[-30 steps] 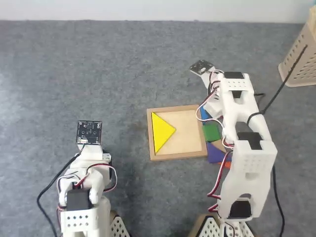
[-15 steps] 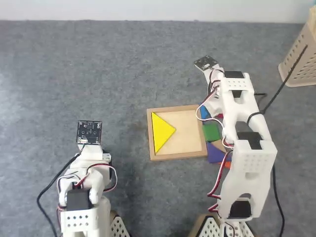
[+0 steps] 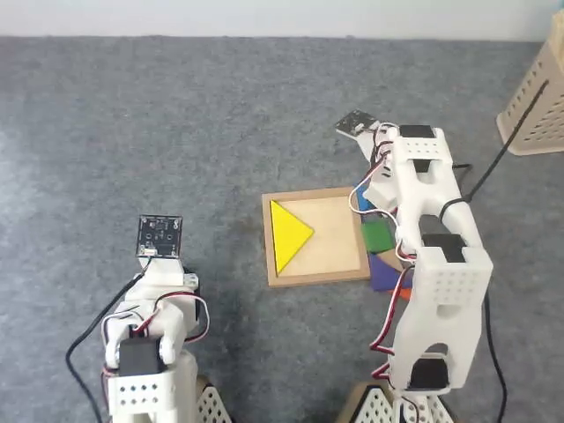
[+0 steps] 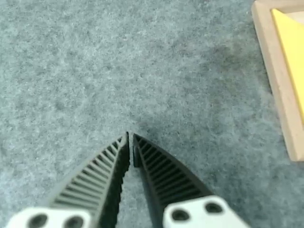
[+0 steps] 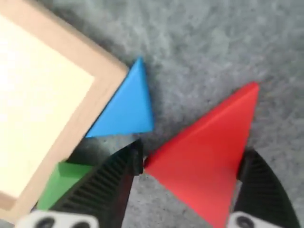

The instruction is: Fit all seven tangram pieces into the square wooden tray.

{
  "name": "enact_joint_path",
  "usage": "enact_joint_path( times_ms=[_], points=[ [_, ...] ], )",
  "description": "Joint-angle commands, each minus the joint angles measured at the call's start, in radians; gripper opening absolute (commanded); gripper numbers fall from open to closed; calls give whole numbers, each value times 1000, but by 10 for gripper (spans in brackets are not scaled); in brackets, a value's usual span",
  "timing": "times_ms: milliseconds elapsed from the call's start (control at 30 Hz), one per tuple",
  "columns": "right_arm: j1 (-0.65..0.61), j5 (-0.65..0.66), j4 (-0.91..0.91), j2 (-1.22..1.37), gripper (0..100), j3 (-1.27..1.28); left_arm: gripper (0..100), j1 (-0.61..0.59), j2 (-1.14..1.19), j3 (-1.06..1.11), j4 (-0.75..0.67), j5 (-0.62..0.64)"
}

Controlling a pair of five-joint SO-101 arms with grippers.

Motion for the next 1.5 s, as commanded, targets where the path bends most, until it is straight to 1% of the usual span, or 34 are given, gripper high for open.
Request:
enact_joint_path(
  times_ms=[0,100,200,433,567,633,767,900,967,1133,1267,1467],
  points=[
    [2,26,33,-2,332,-17,12,0,-15,-12,2,8],
    [4,35,36,-2,333,-17,12,0,-15,-12,2,8],
    [1,72,61,-2,330,-17,12,0,-15,-12,2,8],
    [7,71,53,7,323,-17,12,0,-15,-12,2,8],
    [7,68,54,7,218,-17,12,0,-15,-12,2,8],
    [7,63,53,7,185,-17,12,0,-15,-12,2,8],
    [7,21,51,-1,177,-17,12,0,-15,-12,2,8],
    [7,15,64,-4,177,-37,12,0,-15,-12,2,8],
    [7,-21,87,-4,177,-77,12,0,-15,-12,2,8],
    [4,-55,239,-4,177,-255,12,0,-15,-12,2,8],
    [7,-115,334,-8,177,-374,12,0,-15,-12,2,8],
    [-22,-126,423,-151,177,-400,12,0,-15,-12,2,8]
  ],
)
